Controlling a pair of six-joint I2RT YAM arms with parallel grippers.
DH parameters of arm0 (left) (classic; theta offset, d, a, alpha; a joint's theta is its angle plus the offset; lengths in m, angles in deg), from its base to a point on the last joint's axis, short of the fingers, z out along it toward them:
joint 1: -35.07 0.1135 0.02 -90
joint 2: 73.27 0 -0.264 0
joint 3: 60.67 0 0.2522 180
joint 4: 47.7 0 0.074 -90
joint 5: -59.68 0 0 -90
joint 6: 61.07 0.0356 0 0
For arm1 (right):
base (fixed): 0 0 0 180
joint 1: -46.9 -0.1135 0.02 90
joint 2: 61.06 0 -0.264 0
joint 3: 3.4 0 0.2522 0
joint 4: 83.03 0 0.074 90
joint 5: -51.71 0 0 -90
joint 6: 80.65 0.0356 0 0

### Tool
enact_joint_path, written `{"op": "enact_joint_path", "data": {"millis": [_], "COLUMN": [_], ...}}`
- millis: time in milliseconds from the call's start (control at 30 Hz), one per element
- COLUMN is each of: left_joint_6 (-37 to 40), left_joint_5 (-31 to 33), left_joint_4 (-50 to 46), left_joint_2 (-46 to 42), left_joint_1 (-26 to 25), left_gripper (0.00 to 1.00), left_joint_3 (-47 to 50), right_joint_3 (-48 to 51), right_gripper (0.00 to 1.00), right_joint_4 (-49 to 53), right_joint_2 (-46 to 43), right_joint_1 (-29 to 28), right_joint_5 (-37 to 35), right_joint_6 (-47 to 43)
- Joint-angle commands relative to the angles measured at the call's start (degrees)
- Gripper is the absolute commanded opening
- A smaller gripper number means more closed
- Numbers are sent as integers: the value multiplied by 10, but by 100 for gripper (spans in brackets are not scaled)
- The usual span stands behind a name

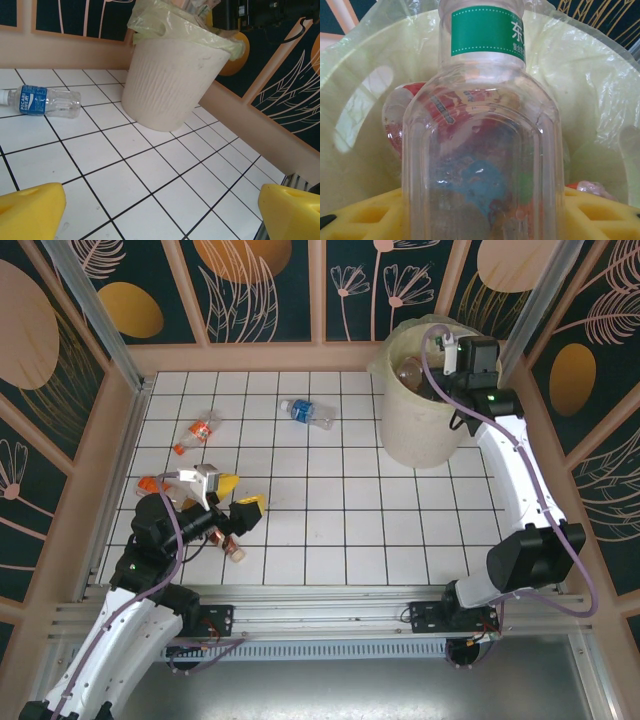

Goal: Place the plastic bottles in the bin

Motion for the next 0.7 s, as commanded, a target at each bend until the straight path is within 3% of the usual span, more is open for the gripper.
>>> {"op": "enact_joint_path", "data": {"millis": [0, 167, 433, 667], "left_joint_6": [0, 1, -5, -80], "left_joint_5": [5, 6, 16, 147], "left_joint_4": [5, 5, 4, -48], "left_joint_2": [-5, -4, -6, 23], "left_joint_1": [-2, -1, -1, -1], "left_gripper": [99, 99, 99, 99], "left_joint_3": [2, 1, 1, -36], "right_joint_3": [-14, -7, -21, 49], "right_gripper": [70, 82, 76, 75], "right_joint_4": [-5, -10, -20, -103], "right_joint_2": [-7, -27, -35, -106], "right_joint_1": [2, 15, 44, 40], "right_joint_5": [13, 29, 70, 220], "right_joint_6": [21, 37, 84, 142]}}
